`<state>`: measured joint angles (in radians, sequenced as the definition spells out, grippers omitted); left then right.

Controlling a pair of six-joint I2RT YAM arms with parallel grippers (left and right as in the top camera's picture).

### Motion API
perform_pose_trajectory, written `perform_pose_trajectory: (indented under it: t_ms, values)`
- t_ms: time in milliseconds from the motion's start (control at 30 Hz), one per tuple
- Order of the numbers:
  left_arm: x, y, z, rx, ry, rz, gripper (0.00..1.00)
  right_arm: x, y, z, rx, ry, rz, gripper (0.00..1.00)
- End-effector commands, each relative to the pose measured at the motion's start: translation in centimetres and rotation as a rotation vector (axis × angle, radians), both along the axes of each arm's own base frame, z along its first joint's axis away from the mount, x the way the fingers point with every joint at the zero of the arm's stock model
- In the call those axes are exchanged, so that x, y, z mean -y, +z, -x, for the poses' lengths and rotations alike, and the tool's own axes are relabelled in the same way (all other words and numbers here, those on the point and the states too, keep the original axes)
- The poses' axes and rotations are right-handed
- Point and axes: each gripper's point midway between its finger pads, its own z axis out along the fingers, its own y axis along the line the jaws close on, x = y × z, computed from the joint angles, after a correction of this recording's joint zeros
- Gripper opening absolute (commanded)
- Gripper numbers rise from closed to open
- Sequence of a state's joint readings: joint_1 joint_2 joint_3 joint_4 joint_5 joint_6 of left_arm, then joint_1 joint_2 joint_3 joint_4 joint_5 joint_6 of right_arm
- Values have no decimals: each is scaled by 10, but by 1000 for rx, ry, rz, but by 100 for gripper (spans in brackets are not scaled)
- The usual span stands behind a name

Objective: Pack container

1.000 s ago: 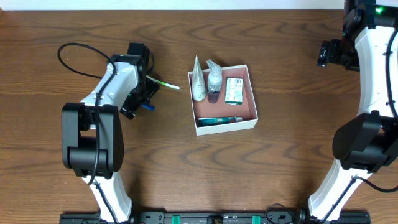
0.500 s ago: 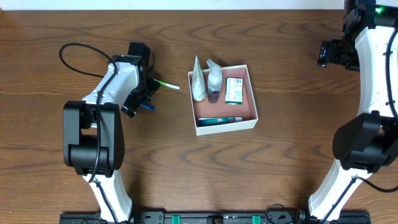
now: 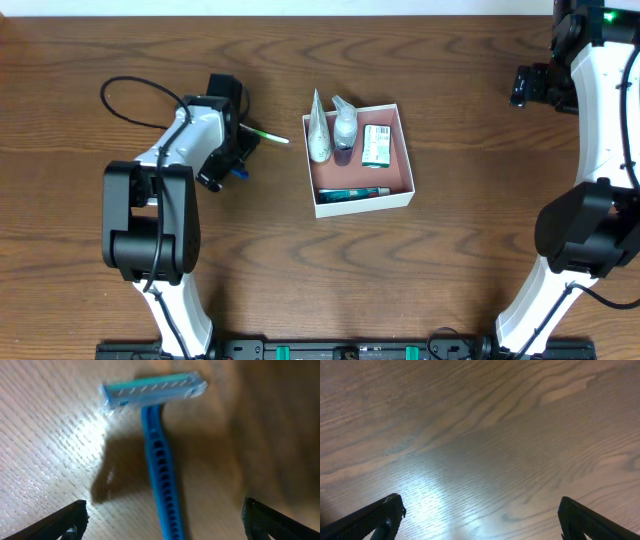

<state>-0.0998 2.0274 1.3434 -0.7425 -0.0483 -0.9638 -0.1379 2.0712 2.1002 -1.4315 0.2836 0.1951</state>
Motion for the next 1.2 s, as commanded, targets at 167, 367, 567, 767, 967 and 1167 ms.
perform_pose_trajectory:
  t_ms: [167, 367, 567, 767, 967, 1167]
  values:
    - [-5, -23, 20, -46, -11, -9, 85, -2, 8, -3, 29, -10, 4, 99]
    - [-4, -23, 20, -46, -11, -9, 36, -2, 8, -3, 29, -10, 4, 99]
    - [-4, -23, 20, -47, -11, -9, 14, -2, 8, -3, 29, -10, 4, 99]
    - [-5, -23, 28, -80, -24, -12, 14, -2, 8, -3, 29, -10, 4, 99]
    - [-3, -23, 26, -90, -211, -3, 14, -2, 8, -3, 29, -10, 4, 99]
    - [-1, -12, 14, -70, -366, -11, 14, -2, 8, -3, 29, -10, 4, 99]
